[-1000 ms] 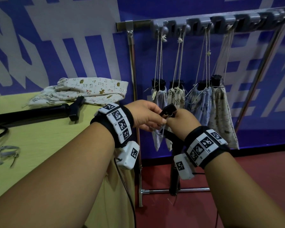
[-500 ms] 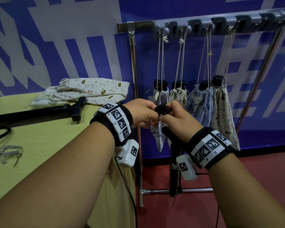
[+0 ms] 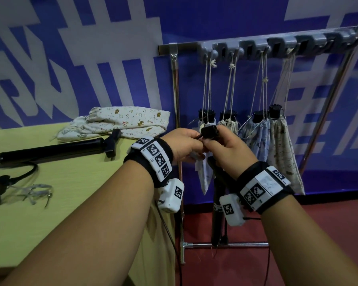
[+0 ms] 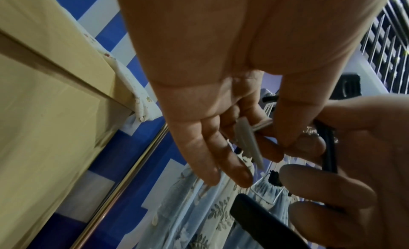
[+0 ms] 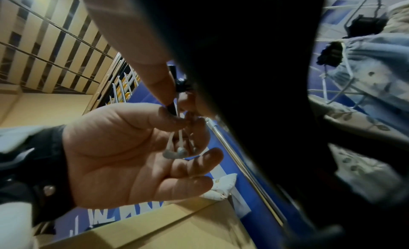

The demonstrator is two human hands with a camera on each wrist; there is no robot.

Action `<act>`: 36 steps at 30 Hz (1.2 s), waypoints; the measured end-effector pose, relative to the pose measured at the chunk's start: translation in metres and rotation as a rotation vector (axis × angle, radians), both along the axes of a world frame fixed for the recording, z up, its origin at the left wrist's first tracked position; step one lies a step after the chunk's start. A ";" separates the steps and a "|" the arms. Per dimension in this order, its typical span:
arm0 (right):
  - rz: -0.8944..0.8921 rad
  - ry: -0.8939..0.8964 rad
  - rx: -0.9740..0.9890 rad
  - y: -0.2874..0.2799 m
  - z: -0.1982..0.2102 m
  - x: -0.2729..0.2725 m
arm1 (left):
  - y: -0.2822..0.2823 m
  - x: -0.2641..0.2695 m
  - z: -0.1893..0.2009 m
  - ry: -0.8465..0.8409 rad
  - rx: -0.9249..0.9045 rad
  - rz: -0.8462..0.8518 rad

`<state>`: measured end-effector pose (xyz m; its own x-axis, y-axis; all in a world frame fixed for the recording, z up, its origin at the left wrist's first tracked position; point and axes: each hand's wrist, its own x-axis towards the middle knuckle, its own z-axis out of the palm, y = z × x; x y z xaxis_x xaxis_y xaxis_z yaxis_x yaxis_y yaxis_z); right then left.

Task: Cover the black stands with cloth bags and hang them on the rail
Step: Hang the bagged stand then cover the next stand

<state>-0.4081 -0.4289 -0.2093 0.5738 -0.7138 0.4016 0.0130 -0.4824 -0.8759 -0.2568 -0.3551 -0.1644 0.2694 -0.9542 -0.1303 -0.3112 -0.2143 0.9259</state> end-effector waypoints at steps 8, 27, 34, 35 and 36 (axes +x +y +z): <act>0.025 -0.159 0.003 0.028 0.048 0.014 | 0.036 0.012 0.053 0.047 -0.070 0.059; 0.070 0.130 -0.090 0.135 0.143 0.079 | 0.209 0.081 0.127 -0.099 0.067 0.283; 0.136 0.290 -0.123 0.169 0.145 0.097 | 0.265 0.104 0.119 -0.178 0.202 0.401; 0.143 0.307 -0.136 0.173 0.145 0.099 | 0.270 0.106 0.116 -0.210 0.227 0.423; 0.151 0.322 -0.145 0.176 0.145 0.102 | 0.273 0.108 0.113 -0.235 0.254 0.447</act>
<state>-0.3065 -0.2529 -0.0638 0.7813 -0.5609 0.2739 -0.1719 -0.6151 -0.7695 -0.1492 -0.0816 -0.0515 0.6899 -0.6871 -0.2281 -0.3309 -0.5795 0.7448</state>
